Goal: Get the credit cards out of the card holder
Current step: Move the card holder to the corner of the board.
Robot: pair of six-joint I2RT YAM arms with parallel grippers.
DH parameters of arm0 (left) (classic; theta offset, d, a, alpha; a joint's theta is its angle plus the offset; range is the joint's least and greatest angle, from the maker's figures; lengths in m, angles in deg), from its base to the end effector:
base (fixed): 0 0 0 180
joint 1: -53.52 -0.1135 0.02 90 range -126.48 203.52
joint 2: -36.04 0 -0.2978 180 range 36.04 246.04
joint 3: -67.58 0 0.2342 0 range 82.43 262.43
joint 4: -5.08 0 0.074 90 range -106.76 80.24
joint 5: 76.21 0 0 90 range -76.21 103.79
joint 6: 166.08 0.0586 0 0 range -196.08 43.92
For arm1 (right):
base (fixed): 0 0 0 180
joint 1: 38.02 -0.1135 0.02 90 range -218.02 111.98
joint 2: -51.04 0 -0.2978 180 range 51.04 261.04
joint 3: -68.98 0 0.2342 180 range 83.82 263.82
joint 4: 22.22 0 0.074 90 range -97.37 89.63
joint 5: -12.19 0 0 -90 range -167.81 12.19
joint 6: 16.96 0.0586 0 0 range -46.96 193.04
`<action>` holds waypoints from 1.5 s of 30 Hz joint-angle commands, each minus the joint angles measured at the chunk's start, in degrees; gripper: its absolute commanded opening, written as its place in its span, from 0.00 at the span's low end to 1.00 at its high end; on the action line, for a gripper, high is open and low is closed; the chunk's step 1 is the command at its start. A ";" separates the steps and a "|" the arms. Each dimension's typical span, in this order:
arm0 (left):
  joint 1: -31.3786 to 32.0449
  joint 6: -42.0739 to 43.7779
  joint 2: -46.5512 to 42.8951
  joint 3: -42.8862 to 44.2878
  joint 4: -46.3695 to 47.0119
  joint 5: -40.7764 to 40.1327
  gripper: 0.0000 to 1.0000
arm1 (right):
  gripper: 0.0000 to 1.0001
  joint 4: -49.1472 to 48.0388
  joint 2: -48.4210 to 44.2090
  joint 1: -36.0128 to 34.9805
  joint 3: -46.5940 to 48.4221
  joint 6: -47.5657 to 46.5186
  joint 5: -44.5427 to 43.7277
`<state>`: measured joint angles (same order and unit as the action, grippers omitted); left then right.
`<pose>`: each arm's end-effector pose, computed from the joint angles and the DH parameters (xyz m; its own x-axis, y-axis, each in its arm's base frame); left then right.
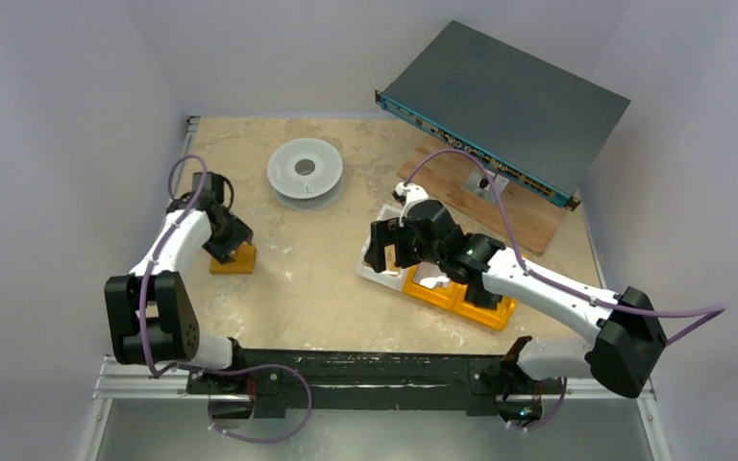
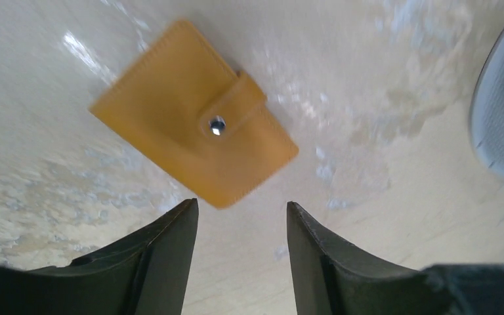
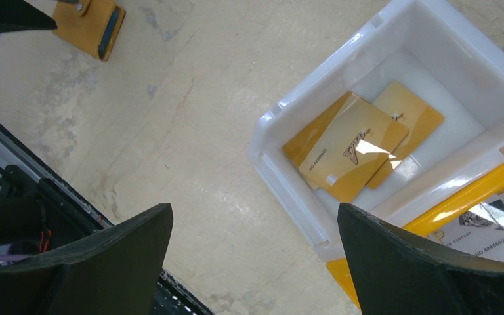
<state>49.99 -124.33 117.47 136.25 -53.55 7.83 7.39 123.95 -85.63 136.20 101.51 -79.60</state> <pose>0.2454 0.0212 0.2309 -0.5595 -0.7780 -0.2859 -0.7685 0.6161 -0.1726 0.1859 0.2009 0.2983 -0.6862 -0.0450 -0.7260 -0.4481 0.8124 0.3732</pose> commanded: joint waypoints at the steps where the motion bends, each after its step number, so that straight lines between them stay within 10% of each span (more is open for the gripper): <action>1: -5.66 -0.20 4.13 6.13 1.38 -1.75 0.53 | 0.99 -1.30 -2.46 -0.36 -0.67 0.75 0.77; 13: -6.65 -3.71 16.95 10.06 1.35 -3.56 0.57 | 0.99 -0.84 -1.70 -0.37 -0.93 0.27 0.24; 33: 7.19 -3.70 15.15 7.58 -3.51 -1.19 0.01 | 0.99 -3.78 -2.06 -0.37 -3.96 3.08 1.57; 45: 20.92 3.60 3.70 -1.87 -1.43 10.33 0.00 | 0.99 -1.84 -4.84 -1.43 -5.43 3.13 1.43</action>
<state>65.90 -124.40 125.95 137.02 -54.49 11.86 5.73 121.78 -86.18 131.11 104.11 -78.28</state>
